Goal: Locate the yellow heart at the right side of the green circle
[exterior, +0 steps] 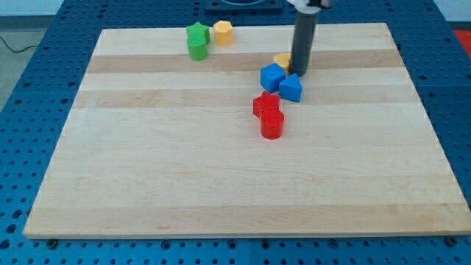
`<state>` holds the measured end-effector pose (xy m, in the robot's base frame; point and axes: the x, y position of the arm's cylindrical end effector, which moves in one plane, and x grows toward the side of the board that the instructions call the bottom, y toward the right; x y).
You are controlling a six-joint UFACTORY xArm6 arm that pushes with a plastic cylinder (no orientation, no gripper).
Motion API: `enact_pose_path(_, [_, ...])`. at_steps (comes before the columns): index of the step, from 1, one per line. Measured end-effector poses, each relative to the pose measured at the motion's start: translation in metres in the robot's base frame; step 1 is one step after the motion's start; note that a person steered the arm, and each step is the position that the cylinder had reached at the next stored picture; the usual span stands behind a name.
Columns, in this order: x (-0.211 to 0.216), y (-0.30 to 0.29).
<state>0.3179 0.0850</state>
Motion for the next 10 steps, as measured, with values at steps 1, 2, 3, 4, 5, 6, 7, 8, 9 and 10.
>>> enact_pose_path(1, [-0.009,-0.014])
enact_pose_path(2, [-0.009,-0.022])
enact_pose_path(3, [-0.016,-0.058])
enact_pose_path(4, [-0.010,-0.070])
enact_pose_path(5, [0.007,-0.078])
enact_pose_path(6, [0.015,-0.112])
enact_pose_path(7, [0.003,-0.137])
enact_pose_path(8, [-0.013,-0.137])
enact_pose_path(9, [0.000,-0.137])
enact_pose_path(10, [0.026,-0.125])
